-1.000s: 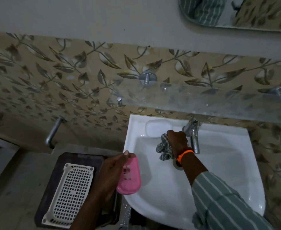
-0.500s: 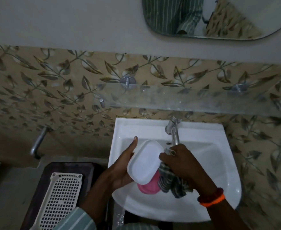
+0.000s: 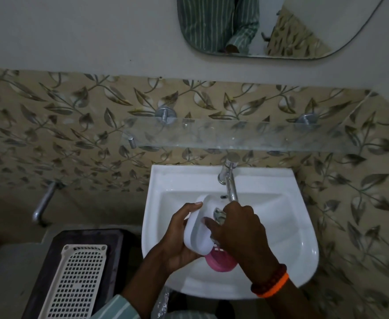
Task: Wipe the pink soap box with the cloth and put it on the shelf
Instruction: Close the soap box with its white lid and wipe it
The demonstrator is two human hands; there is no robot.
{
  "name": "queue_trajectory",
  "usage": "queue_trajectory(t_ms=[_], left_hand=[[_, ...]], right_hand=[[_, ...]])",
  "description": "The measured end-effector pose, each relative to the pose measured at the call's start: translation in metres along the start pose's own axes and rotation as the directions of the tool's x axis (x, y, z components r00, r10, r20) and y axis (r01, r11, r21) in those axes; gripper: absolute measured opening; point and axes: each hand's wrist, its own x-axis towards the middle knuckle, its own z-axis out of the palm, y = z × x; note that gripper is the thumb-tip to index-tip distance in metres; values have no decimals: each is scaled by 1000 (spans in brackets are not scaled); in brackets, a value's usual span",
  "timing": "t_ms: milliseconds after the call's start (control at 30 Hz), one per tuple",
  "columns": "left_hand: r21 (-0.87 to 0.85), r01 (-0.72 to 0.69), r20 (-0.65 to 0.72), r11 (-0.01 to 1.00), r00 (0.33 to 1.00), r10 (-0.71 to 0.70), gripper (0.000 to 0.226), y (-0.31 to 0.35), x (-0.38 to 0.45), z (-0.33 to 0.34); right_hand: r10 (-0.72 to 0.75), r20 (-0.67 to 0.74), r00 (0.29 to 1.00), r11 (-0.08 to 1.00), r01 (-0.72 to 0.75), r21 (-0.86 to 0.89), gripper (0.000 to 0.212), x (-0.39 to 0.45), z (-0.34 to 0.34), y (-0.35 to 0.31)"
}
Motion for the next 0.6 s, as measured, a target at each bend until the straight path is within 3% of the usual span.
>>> queue_trajectory(t_ms=[100,200,267,333,400,467,500,600], left_hand=[[-73,14,-26,997,1000,-16,61,1,-7,-4],[-132,8,-39,991,999,-14,62,1,-14,-9],[-155,15,-11,988,1000,-17,61,0,-17,-6],[-148,12,45,989,999,-6,57,2,-18,3],[-117,-28,133,993,990,44,57,6,-19,18],[-158,-61,103,985,992,78,73,9,-21,29],[-174,-74,57,982,995,85,82,10,-21,33],[-168,-100,-102,981,991,83,93,8,-16,41]], right_hand=[[38,143,989,922,-90,377,58,1,-32,8],[14,187,982,606,-157,780,31,2,-71,25],[-104,154,982,441,-94,893,25,1,-83,27],[-269,39,962,555,122,823,24,-4,-74,15],[-497,-49,867,717,441,539,29,-16,-50,2],[-670,-41,742,720,662,208,37,-24,-24,-2],[-693,-1,721,718,691,86,39,-27,-16,-2],[-657,58,752,742,658,-127,35,-32,-11,-6]])
